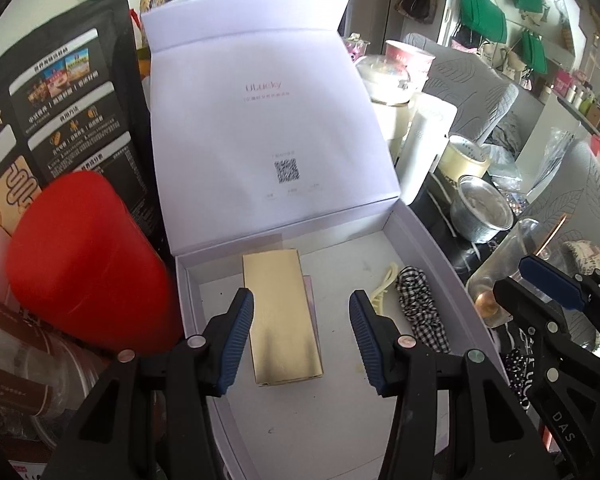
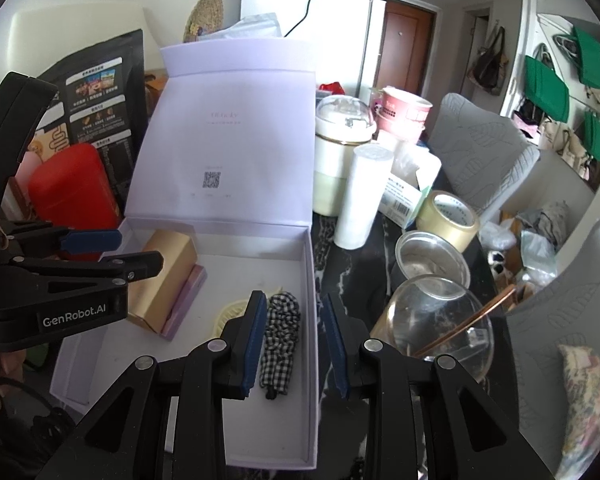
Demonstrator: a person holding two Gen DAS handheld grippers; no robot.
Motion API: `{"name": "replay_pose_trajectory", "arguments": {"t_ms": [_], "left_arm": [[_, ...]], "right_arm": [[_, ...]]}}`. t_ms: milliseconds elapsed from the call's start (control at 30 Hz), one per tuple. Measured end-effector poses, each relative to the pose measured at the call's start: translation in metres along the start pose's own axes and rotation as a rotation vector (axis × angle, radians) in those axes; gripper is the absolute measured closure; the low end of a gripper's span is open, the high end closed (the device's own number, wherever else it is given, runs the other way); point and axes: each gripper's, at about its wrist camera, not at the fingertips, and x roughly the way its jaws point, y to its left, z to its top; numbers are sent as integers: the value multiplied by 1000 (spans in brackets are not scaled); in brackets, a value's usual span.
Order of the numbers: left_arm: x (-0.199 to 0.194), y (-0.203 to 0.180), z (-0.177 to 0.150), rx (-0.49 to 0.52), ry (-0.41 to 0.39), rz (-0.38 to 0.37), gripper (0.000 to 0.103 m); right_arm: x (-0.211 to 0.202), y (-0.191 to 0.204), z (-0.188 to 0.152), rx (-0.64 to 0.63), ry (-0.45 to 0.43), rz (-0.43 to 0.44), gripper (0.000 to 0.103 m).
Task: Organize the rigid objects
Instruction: 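Open the left gripper over the box while the right gripper releases the claw clip inside, then withdraw both grippers from the white box toward the polka-dot umbrella and pink tube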
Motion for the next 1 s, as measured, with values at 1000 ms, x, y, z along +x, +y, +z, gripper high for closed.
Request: {"name": "replay_pose_trajectory", "arguments": {"t_ms": [1000], "left_arm": [[-119,-58,-31,137,-167,-81,54]], "right_arm": [[-131,-22,-36,77,-135,-113,67]]}}
